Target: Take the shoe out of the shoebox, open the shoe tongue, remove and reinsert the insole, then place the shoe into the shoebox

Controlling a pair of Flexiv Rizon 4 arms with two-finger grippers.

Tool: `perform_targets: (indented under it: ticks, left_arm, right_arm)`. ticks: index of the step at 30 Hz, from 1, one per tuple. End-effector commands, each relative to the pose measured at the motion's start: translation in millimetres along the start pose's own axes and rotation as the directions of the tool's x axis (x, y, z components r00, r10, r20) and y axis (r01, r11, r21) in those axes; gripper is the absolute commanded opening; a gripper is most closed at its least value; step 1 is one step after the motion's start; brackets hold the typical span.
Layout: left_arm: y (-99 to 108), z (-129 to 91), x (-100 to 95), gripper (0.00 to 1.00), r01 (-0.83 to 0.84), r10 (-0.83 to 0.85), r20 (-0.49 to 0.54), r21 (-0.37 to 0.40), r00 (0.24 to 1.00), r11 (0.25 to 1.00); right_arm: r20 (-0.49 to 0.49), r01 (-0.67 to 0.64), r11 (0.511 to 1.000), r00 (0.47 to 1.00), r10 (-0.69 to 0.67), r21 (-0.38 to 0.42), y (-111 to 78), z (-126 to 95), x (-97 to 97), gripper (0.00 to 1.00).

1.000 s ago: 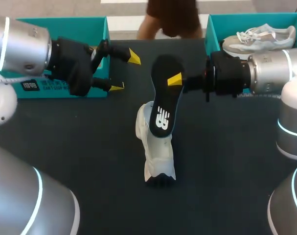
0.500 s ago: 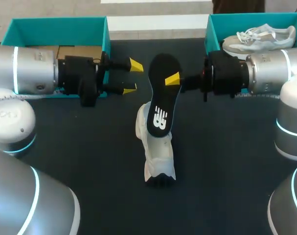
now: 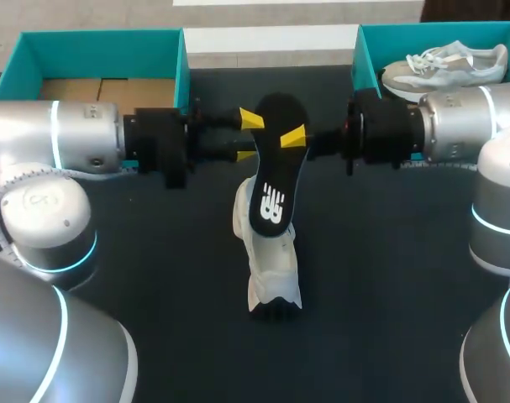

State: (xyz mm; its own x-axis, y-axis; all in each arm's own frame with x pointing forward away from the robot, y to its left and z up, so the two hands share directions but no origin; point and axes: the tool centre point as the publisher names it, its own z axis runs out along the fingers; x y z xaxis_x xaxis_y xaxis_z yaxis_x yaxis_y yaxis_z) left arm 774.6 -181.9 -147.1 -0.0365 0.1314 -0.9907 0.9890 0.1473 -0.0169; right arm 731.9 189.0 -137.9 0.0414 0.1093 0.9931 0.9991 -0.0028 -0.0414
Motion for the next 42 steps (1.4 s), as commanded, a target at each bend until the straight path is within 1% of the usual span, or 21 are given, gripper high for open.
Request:
perform_targets:
  ticks: [1,2,8,13,15,17,18,22,23,24,26,27,28,29,30,32,36,38,42]
  left_arm:
    - [4,12,1.2,0.47,-0.004,0.004,0.011,0.000,1.000,1.000]
    - [4,15,1.0,0.45,-0.005,0.005,0.016,-0.003,1.000,1.000]
    - [7,30,-1.4,0.42,0.001,-0.001,0.030,-0.002,1.000,1.000]
    - [4,35,-1.0,0.39,0.009,-0.009,0.037,0.006,0.999,1.000]
    - [5,37,-0.6,0.27,0.017,-0.017,0.039,0.004,0.999,1.000]
    - [4,39,-0.1,0.22,0.019,-0.019,0.038,0.004,0.999,1.000]
    - [4,39,0.4,0.18,0.019,-0.020,0.038,0.005,0.999,1.000]
    - [4,40,2.1,0.09,0.025,-0.025,0.038,0.008,0.999,1.000]
    - [3,40,2.5,0.04,0.026,-0.026,0.037,0.009,0.999,1.000]
    - [3,40,2.9,0.00,0.031,-0.032,0.037,0.013,0.999,0.999]
    - [2,39,3.4,0.00,0.035,-0.035,0.040,0.014,0.999,0.999]
    - [2,39,3.6,0.00,0.042,-0.043,0.043,0.016,0.998,0.999]
    - [2,38,3.5,0.00,0.043,-0.044,0.044,0.016,0.998,0.999]
    - [2,37,3.2,0.00,0.045,-0.046,0.050,0.020,0.998,0.999]
    - [2,35,2.8,0.00,0.051,-0.052,0.052,0.024,0.997,0.998]
    - [3,31,3.1,0.00,0.055,-0.057,0.057,0.030,0.997,0.998]
    - [4,19,5.8,0.00,0.067,-0.069,0.054,0.031,0.996,0.997]
    - [4,12,8.0,0.00,0.105,-0.108,0.053,0.043,0.993,0.993]
    - [-1,-1,13.1,0.00,0.106,-0.109,0.048,0.058,0.993,0.993]
  right_arm:
    - [0.002,-0.004,1.000,1.000,0.004,0.005,1.2,5,-0.7,0.00]
    - [0.002,-0.005,1.000,1.000,0.005,0.006,1.1,6,-0.7,0.00]
    - [0.001,-0.009,1.000,1.000,0.009,0.014,0.3,9,-0.8,0.00]
    - [-0.002,-0.008,1.000,1.000,0.008,0.012,0.1,11,-1.0,0.00]
    - [-0.003,-0.008,1.000,1.000,0.008,0.012,0.0,12,-1.1,0.00]
    - [-0.004,-0.010,1.000,1.000,0.010,0.012,0.1,13,-1.5,0.00]
    - [-0.004,-0.010,1.000,1.000,0.010,0.013,0.1,13,-1.5,0.00]
    - [-0.005,-0.012,1.000,1.000,0.012,0.014,0.5,13,-1.6,0.00]
    - [-0.005,-0.013,1.000,1.000,0.013,0.013,0.9,13,-2.0,0.00]
    - [-0.004,-0.014,1.000,1.000,0.014,0.012,1.0,13,-2.2,0.00]
    - [-0.005,-0.015,1.000,1.000,0.015,0.013,1.6,13,-3.5,0.00]
    - [-0.006,-0.015,1.000,1.000,0.015,0.013,1.6,13,-4.2,0.04]
    - [-0.002,-0.018,1.000,1.000,0.018,0.009,1.2,12,-5.4,0.41]
    - [-0.006,-0.019,1.000,1.000,0.019,0.000,0.3,9,-7.2,0.94]
    - [0.000,-0.011,1.000,1.000,0.011,-0.016,-0.5,7,-8.0,1.00]
    - [0.007,-0.006,0.999,1.000,0.006,-0.041,-3.3,-2,-10.0,1.00]
    - [0.019,0.013,0.998,1.000,-0.012,-0.065,-6.3,-14,-12.5,1.00]
    - [0.029,0.027,0.996,0.999,-0.025,-0.081,-6.9,-21,-14.4,1.00]
    - [0.050,0.045,0.995,0.998,-0.041,-0.087,-6.5,-32,-18.9,1.00]
